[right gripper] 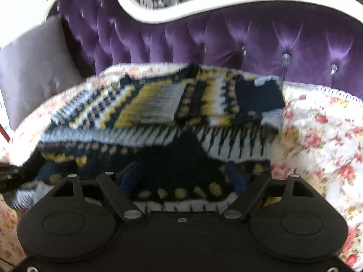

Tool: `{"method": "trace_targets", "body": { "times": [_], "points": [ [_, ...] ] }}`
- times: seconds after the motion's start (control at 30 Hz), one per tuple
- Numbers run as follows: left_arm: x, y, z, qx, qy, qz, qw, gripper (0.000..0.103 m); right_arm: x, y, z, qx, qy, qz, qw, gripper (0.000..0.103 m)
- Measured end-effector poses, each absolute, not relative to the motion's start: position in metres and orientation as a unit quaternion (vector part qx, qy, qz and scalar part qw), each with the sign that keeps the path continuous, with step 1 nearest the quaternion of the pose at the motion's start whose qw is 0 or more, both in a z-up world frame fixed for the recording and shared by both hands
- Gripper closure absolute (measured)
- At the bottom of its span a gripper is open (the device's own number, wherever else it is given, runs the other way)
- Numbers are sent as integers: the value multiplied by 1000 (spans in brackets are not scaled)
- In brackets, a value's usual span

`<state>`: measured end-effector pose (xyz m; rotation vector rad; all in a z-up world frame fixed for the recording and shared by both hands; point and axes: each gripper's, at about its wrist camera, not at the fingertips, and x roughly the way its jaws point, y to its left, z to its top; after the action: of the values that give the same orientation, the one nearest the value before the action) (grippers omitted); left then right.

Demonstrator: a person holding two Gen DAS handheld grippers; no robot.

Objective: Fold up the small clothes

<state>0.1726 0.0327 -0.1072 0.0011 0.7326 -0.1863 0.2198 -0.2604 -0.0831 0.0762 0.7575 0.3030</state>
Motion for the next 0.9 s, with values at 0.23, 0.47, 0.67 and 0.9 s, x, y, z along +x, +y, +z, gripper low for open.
{"method": "trace_targets", "body": {
  "times": [0.23, 0.47, 0.67, 0.9],
  "points": [
    [175, 32, -109, -11, 355, -88, 931, 84, 216, -253, -87, 36, 371, 169, 913, 0],
    [179, 37, -108, -41, 368, -88, 925, 83, 217, -250, -88, 28, 371, 168, 913, 0],
    [178, 36, -108, -40, 365, -89, 926, 83, 213, -251, -85, 18, 364, 163, 917, 21],
    [170, 34, -103, -36, 350, -78, 933, 96, 211, -271, -76, 61, 358, 160, 918, 81]
  ]
}}
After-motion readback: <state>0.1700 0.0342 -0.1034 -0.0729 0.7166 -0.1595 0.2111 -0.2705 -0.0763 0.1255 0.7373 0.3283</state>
